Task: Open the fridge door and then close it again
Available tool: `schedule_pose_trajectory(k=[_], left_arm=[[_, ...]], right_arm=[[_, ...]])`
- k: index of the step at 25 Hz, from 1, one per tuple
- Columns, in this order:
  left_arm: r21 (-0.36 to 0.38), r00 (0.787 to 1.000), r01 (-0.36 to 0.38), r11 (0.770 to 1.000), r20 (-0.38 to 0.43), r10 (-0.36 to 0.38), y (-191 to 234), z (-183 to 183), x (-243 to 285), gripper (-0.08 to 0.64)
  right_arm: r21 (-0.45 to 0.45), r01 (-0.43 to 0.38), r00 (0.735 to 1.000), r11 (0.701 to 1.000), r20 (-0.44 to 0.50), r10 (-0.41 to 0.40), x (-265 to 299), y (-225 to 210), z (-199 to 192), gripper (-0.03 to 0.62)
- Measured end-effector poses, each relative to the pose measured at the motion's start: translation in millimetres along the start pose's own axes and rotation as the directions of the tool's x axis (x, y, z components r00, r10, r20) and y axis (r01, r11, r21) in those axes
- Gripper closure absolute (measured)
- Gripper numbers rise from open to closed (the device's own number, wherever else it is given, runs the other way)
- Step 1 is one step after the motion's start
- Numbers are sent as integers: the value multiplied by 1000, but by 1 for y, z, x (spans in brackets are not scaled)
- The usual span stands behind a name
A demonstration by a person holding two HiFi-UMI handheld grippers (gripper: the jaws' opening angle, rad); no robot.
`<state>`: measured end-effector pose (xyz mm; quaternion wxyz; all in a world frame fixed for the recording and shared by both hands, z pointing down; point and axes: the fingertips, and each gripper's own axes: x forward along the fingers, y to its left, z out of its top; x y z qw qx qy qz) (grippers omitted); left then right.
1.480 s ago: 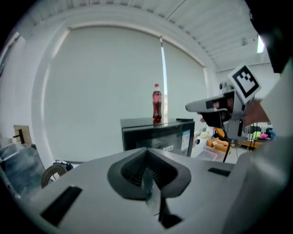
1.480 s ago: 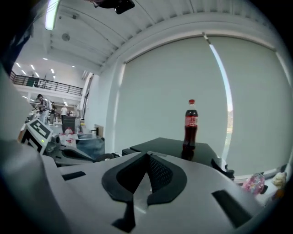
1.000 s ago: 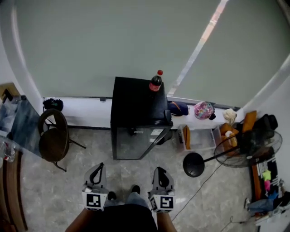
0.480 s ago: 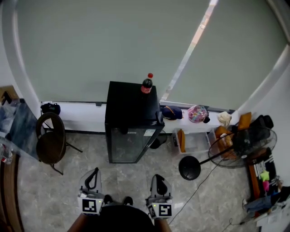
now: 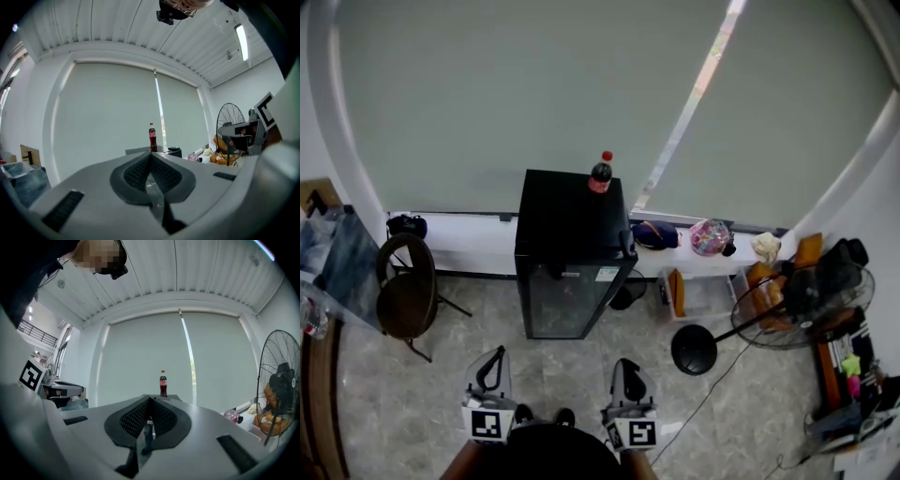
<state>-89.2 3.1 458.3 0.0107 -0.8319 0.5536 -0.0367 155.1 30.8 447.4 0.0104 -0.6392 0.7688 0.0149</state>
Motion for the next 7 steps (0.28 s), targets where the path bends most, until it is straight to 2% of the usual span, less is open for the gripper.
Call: schedule_pose_trajectory(k=[7], left_arm=[[98,1000,-1,995,0,1,-4,0,-1,554]], right_arm=[[11,7,1000,1000,-10,-6,-1,-2,-3,578]])
